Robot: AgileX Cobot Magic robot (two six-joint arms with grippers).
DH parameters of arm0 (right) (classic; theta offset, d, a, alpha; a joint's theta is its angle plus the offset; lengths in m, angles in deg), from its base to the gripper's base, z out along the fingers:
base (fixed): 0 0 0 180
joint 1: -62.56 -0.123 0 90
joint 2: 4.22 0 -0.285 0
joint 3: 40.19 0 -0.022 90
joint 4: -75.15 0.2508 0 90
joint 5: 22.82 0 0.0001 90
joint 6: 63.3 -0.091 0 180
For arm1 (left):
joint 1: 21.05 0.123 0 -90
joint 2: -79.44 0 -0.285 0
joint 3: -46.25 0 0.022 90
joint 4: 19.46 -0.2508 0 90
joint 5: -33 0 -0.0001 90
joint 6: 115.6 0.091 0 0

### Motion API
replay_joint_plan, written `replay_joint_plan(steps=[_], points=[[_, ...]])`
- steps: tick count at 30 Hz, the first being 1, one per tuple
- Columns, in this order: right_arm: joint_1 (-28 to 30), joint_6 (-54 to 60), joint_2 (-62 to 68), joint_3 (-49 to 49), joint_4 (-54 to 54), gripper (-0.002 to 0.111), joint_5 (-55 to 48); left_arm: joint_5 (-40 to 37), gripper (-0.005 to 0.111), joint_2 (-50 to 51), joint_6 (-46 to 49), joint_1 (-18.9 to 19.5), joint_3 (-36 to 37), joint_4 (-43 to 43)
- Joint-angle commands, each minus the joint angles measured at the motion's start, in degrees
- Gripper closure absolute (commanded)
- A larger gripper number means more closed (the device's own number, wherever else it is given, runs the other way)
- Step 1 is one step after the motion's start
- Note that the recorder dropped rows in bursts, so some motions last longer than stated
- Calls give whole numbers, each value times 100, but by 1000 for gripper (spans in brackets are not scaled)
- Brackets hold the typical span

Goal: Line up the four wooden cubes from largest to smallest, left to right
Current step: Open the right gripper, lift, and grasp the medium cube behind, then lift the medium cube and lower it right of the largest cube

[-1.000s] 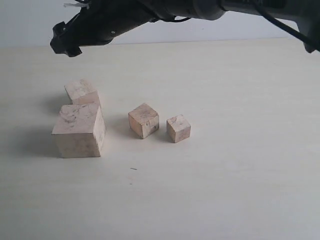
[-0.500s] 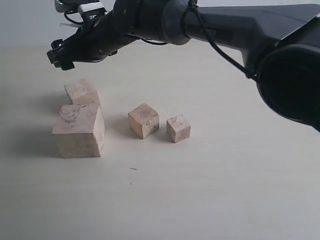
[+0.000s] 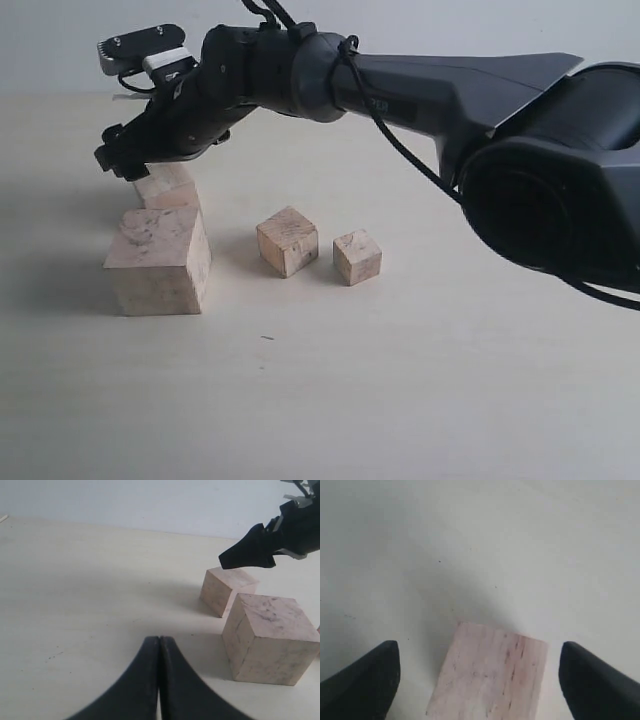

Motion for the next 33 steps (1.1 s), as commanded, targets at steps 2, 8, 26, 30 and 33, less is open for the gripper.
replay_joint_plan(steps=[2, 8, 26, 30, 33], points=[[-24, -72, 156, -39, -85, 28, -7, 47, 107, -32, -26, -35, 4, -16], [-24, -87, 277, -39, -61, 28, -45, 47, 107, -32, -26, -35, 4, -16], [-24, -277, -334, -39, -799, 108, -549, 47, 107, -32, -38, -35, 4, -16], [53, -326, -916, -39, -1334, 108, -498, 47, 107, -32, -38, -35, 4, -16], [177, -227, -1321, -39, -1369, 108, -640, 47, 107, -32, -19, -35, 4, -16]])
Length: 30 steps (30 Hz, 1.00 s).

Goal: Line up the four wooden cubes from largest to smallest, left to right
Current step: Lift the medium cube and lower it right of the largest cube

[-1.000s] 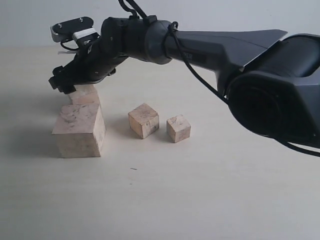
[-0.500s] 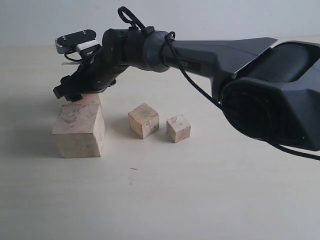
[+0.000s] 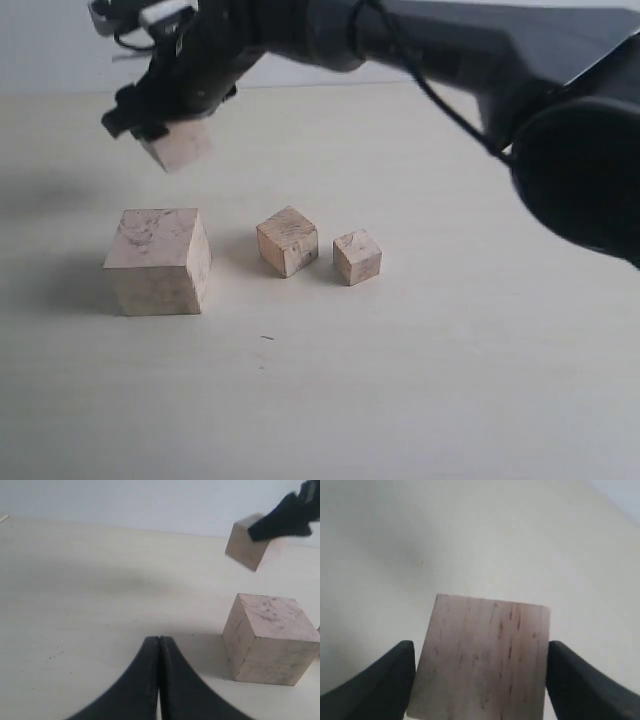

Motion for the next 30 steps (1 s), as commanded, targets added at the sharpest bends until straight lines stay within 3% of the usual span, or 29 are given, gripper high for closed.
replay_joint_plan(steps=[1, 6, 10, 13, 18, 22, 30], points=[[226, 133, -718, -39, -189, 108, -109, 47, 107, -32, -19, -35, 4, -16], [558, 1121, -1118, -18, -20, 108, -1428, 47, 107, -32, -37, -35, 4, -16], [876, 2296, -1333, 284, 1284, 108, -2186, 47, 107, -32, -37, -35, 4, -16], [1030, 3121, -1598, 903, 2213, 108, -2200, 47, 107, -32, -23, -35, 4, -16], [1028, 4533, -1872, 1888, 2379, 108, -2478, 47, 107, -32, -23, -35, 4, -16], [1049, 4922, -1873, 2601, 2504, 108, -2332, 47, 107, -32, -33, -35, 4, -16], [1049, 6626, -1873, 3509, 3874, 108, -2238, 47, 107, -32, -19, -35, 4, -16]])
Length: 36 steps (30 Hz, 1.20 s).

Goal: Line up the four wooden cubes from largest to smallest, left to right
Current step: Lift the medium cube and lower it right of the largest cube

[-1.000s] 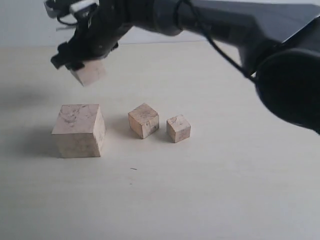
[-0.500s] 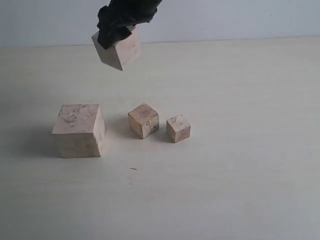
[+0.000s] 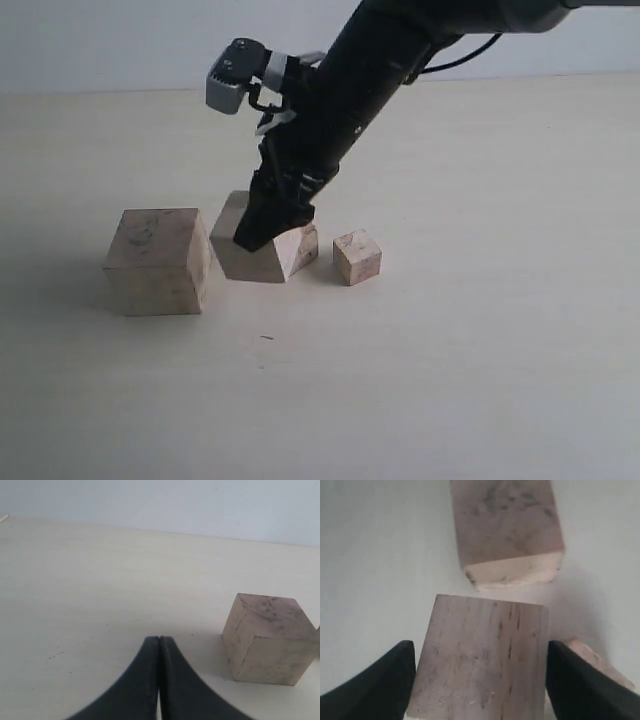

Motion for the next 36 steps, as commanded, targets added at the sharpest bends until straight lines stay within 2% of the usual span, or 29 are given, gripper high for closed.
replay_joint_plan(steps=[1, 11, 18, 28, 36], points=[[17, 1133, -63, 343, 771, 108, 132, 47, 107, -32, -19, -35, 4, -16], [17, 1299, 377, 357, 785, 108, 1170, 47, 107, -32, -17, -35, 4, -16], [17, 1770, 769, 357, 829, 108, 1093, 47, 107, -32, -27, -35, 4, -16], [17, 1813, 883, 357, 920, 108, 1014, 47, 107, -32, -17, -35, 4, -16], [17, 1277, 196, 347, 848, 104, 603, 47, 107, -32, -17, -35, 4, -16]])
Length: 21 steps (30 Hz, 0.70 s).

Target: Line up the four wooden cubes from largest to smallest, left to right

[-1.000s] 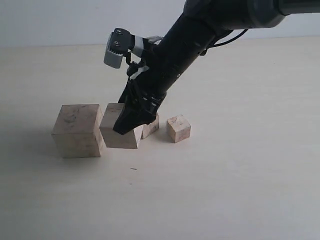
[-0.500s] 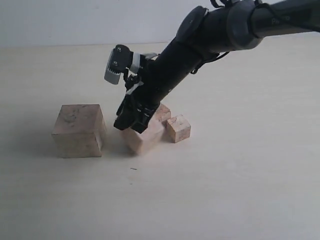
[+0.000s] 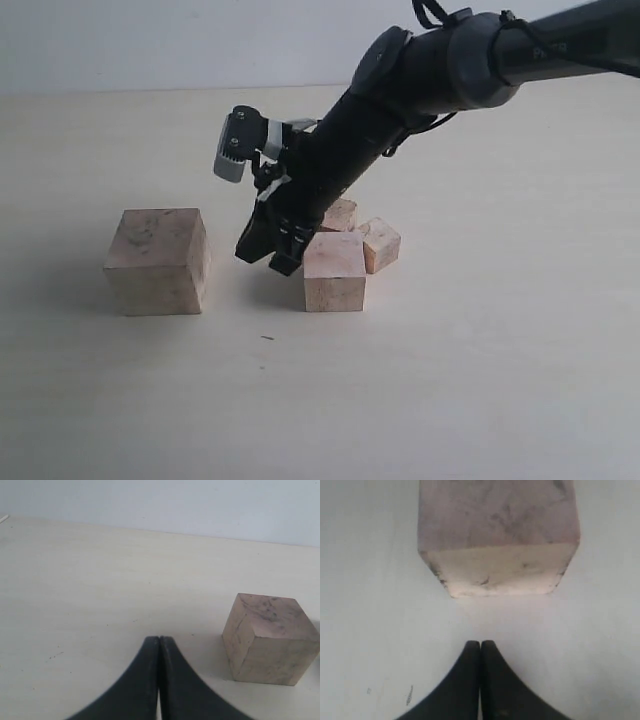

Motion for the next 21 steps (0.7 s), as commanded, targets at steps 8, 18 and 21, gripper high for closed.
replay_joint_plan(steps=[8, 18, 21], points=[[17, -3342, -1774, -9, -3184, 103, -402, 47, 107, -32, -17, -35, 4, -16], [81, -4382, -1513, 283, -3580, 108, -1225, 47, 107, -32, -17, -35, 4, -16], [81, -4073, -1376, 605, -3604, 108, -1151, 47, 107, -32, -17, -35, 4, -16]])
